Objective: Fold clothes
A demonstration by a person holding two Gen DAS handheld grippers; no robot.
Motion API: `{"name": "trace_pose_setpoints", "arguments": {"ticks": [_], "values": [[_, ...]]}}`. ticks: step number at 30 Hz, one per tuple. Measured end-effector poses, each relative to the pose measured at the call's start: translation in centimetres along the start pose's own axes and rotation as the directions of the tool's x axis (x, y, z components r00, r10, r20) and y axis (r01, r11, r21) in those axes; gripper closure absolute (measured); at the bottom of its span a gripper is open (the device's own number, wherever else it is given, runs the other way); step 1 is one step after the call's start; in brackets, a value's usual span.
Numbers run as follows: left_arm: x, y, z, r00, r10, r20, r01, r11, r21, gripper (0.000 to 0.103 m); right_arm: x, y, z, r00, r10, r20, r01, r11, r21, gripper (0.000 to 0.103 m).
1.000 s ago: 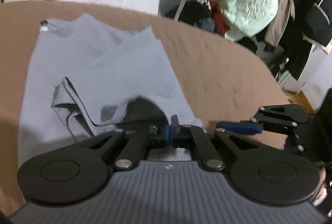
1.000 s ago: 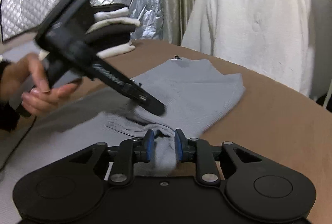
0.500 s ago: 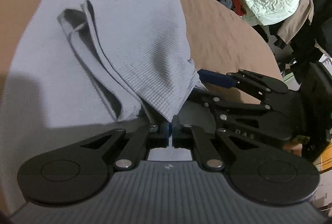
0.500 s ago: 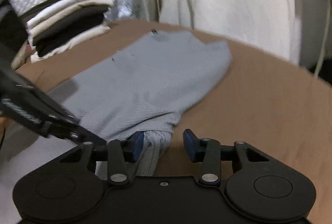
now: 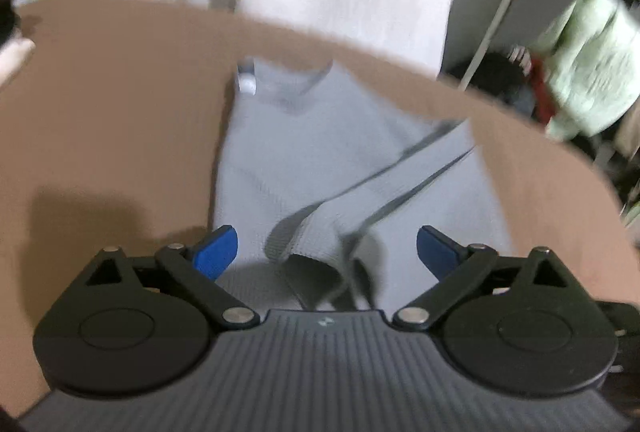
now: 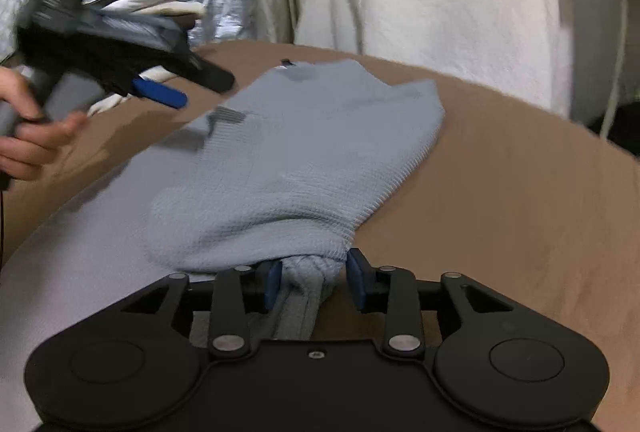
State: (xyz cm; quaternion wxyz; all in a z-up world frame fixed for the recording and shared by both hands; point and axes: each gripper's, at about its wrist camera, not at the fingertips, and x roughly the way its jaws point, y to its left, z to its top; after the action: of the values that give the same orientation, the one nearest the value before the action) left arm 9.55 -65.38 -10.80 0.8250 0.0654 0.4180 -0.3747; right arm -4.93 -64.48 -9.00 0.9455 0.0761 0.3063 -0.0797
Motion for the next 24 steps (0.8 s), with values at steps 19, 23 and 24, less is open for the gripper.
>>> {"name": "trace_pose_setpoints", "arguments": {"ticks": [19,23,24], "values": [[0.5,-3.0,-1.3,0.987,0.157,0.013,-0.156,0.962,0.226,0.086,-5.6,3.2,1.2,0.997,0.045,0.068,-0.030,0.978,-0.204,0.073],[0.2,-2.6,-2.0,0.990,0.140,0.021,-0.141,0.969,0.205,0.083,-4.1,1.1,1.7,0.979,0.135,0.155,-0.135,0.991,-0.012,0.062],[0.4,-2.6,-2.3,0.990,0.140,0.027,-0.143,0.969,0.202,0.081,-2.4,0.8,1.4,0.987,0.122,0.104,-0.126,0.992,0.028,0.062]]}}
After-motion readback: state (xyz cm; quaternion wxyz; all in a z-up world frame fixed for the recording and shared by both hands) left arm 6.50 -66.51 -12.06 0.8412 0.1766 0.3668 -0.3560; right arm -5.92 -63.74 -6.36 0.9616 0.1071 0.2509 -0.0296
